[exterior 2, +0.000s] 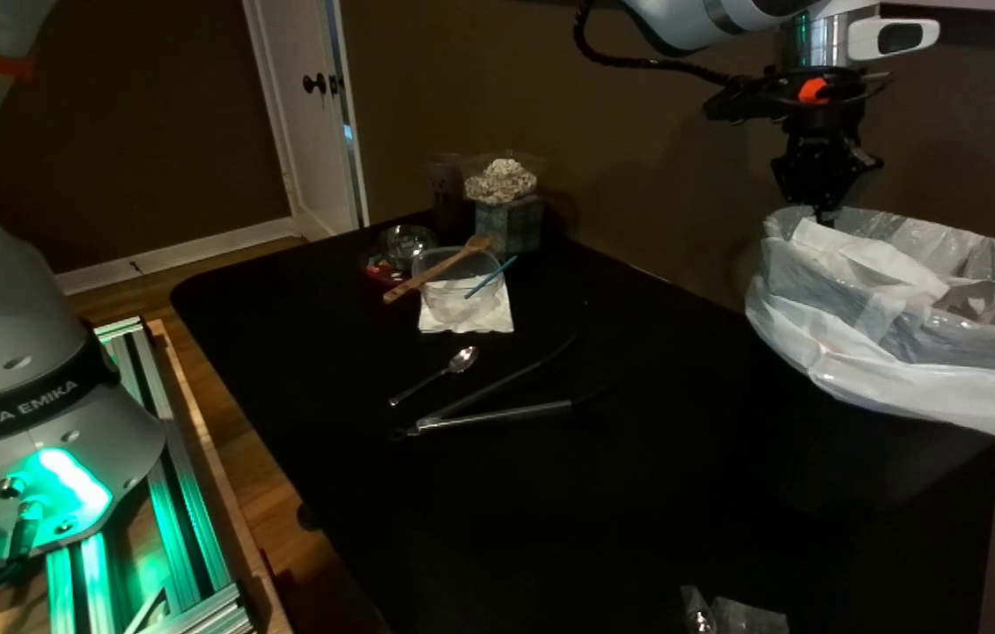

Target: Move the black bucket to the right

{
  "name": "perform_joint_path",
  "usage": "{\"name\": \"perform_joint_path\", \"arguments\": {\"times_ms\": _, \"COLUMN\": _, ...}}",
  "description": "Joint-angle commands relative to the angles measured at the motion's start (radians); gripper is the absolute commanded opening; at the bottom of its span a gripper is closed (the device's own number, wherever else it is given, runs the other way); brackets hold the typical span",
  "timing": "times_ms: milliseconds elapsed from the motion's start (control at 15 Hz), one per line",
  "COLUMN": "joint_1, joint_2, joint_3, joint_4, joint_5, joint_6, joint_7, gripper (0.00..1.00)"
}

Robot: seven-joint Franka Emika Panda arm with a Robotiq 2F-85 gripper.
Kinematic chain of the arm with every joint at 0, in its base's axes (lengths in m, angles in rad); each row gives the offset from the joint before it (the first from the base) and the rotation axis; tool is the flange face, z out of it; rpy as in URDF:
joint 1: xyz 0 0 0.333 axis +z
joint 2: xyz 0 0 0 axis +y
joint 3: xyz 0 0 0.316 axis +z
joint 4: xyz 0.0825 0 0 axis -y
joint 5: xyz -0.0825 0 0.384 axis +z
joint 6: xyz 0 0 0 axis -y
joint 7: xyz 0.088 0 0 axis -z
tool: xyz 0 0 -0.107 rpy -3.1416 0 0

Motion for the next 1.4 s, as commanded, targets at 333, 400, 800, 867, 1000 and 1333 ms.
{"name": "perform_joint_path", "arguments": {"times_ms": 333, "joint_1": -0.052, "joint_2": 0.167, "joint_3": -0.012, "joint_4": 0.184, "joint_5": -0.029, "joint_6": 0.061, "joint_7": -0.065, "gripper": 0.02}}
{"name": "perform_joint_path", "arguments": {"times_ms": 400, "joint_1": -0.068, "joint_2": 0.185, "joint_3": 0.0, "joint_4": 0.207, "joint_5": -0.013, "joint_6": 0.059, "joint_7": -0.085, "gripper": 0.02}}
{"name": "perform_joint_path", "arguments": {"times_ms": 800, "joint_1": -0.139, "joint_2": 0.261, "joint_3": 0.036, "joint_4": 0.354, "joint_5": 0.059, "joint_6": -0.022, "joint_7": -0.164, "gripper": 0.32}}
{"name": "perform_joint_path", "arguments": {"times_ms": 867, "joint_1": -0.144, "joint_2": 0.266, "joint_3": 0.041, "joint_4": 0.37, "joint_5": 0.065, "joint_6": -0.045, "joint_7": -0.171, "gripper": 0.33}}
{"name": "perform_joint_path", "arguments": {"times_ms": 1000, "joint_1": -0.146, "joint_2": 0.267, "joint_3": 0.042, "joint_4": 0.402, "joint_5": 0.062, "joint_6": -0.103, "joint_7": -0.178, "gripper": 0.47}}
{"name": "perform_joint_path", "arguments": {"times_ms": 1333, "joint_1": -0.116, "joint_2": 0.205, "joint_3": 0.04, "joint_4": 0.41, "joint_5": 0.041, "joint_6": -0.169, "joint_7": -0.173, "gripper": 0.84}}
